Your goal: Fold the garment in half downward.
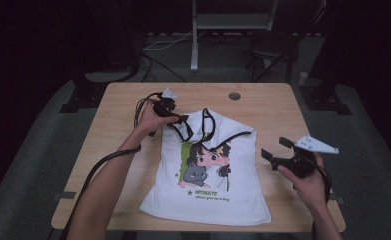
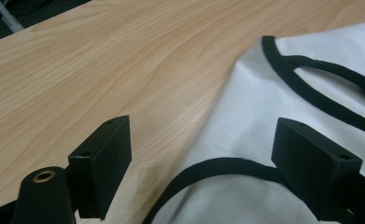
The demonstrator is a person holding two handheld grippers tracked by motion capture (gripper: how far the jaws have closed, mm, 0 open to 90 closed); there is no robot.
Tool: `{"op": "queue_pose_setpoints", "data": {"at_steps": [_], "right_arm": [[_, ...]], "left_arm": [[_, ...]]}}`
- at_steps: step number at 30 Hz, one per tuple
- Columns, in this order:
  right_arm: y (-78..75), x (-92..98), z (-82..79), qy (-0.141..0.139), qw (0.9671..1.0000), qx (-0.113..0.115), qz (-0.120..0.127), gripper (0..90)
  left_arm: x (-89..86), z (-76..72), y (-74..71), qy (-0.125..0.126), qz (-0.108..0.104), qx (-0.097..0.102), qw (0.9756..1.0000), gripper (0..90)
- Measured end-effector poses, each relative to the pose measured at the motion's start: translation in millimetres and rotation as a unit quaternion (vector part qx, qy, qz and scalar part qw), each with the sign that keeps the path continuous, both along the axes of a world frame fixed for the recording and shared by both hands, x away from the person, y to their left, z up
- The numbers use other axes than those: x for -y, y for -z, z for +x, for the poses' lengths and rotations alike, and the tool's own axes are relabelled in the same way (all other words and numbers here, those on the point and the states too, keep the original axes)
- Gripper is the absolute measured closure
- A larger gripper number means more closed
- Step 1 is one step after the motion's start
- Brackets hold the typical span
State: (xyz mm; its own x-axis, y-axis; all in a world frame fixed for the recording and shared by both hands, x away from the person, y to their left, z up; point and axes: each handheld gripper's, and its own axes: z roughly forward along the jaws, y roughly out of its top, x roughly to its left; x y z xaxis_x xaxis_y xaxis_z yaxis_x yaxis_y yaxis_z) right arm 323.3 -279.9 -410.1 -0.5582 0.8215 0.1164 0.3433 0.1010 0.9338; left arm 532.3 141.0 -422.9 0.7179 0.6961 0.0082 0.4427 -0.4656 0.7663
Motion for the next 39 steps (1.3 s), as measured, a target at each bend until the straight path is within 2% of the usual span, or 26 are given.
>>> {"op": "queue_pose_setpoints", "data": {"at_steps": [5, 9, 13, 16, 18, 19, 23, 25, 26, 28, 29, 31, 32, 33, 37, 39], "right_arm": [[-17.9, -12.1, 50.1, -0.031, 0.9991, -0.026, -0.012, 12.8], [-25.3, -25.1, 88.3, -0.053, 0.9966, -0.053, -0.034, 14.6], [-28.5, -35.9, 117.5, -0.063, 0.9944, -0.071, -0.045, 15.1], [-26.3, -40.5, 135.6, -0.067, 0.9923, -0.089, -0.054, 16.1], [-23.3, -41.9, 144.6, -0.068, 0.9911, -0.099, -0.057, 16.4], [-20.9, -42.4, 149.9, -0.071, 0.9899, -0.108, -0.058, 19.4], [-12.5, -45.7, 160.6, -0.078, 0.9874, -0.123, -0.062, 22.0], [-6.6, -49.0, 164.1, -0.082, 0.9848, -0.136, -0.071, 23.4], [-3.7, -50.3, 165.9, -0.085, 0.9834, -0.141, -0.076, 24.6], [-0.8, -51.2, 167.5, -0.089, 0.9822, -0.143, -0.083, 26.1], [3.8, -53.8, 169.8, -0.094, 0.9795, -0.153, -0.09, 28.7], [7.2, -55.6, 171.9, -0.1, 0.9776, -0.158, -0.096, 32.2], [9.5, -56.7, 173.3, -0.102, 0.9764, -0.163, -0.098, 33.8], [11.1, -57.0, 174.6, -0.105, 0.9752, -0.165, -0.103, 35.5], [15.4, -56.8, 178.3, -0.102, 0.9727, -0.173, -0.116, 41.8], [17.7, -57.4, 178.6, -0.105, 0.9709, -0.174, -0.127, 45.2]], "left_arm": [[-6.4, 2.0, 0.1, -0.005, 0.003, -0.007, 1.0, 19.8], [-10.9, 3.8, -0.2, -0.012, 0.006, -0.011, 0.9999, 19.8], [-8.3, 5.4, -2.1, -0.01, 0.007, -0.01, 0.9999, 19.9], [-4.7, 6.5, -3.3, -0.01, 0.001, -0.009, 0.9999, 19.9], [-1.6, 6.8, -3.9, -0.006, 0.006, -0.008, 0.9999, 20.0], [0.0, 6.7, -3.9, -0.005, 0.005, -0.009, 0.9999, 20.0], [4.2, 6.9, -1.1, 0.004, 0.01, -0.015, 0.9998, 20.2], [3.0, 7.1, 2.2, 0.004, 0.011, -0.018, 0.9998, 21.2], [2.2, 7.2, 3.9, 0.005, 0.015, -0.017, 0.9997, 27.7], [0.7, 7.8, 5.7, 0.004, 0.02, -0.024, 0.9995, 27.9], [0.5, 7.9, 6.2, 0.005, 0.018, -0.024, 0.9995, 27.9], [0.7, 7.3, 5.5, 0.01, 0.018, -0.023, 0.9995, 29.0], [1.4, 6.8, 5.3, 0.012, 0.018, -0.021, 0.9995, 34.9], [1.4, 7.0, 5.0, 0.014, 0.021, -0.022, 0.9994, 34.9], [0.4, 6.7, 7.7, 0.015, 0.023, -0.028, 0.9992, 36.1], [0.9, 6.3, 9.3, 0.021, 0.024, -0.028, 0.9991, 40.9]]}}
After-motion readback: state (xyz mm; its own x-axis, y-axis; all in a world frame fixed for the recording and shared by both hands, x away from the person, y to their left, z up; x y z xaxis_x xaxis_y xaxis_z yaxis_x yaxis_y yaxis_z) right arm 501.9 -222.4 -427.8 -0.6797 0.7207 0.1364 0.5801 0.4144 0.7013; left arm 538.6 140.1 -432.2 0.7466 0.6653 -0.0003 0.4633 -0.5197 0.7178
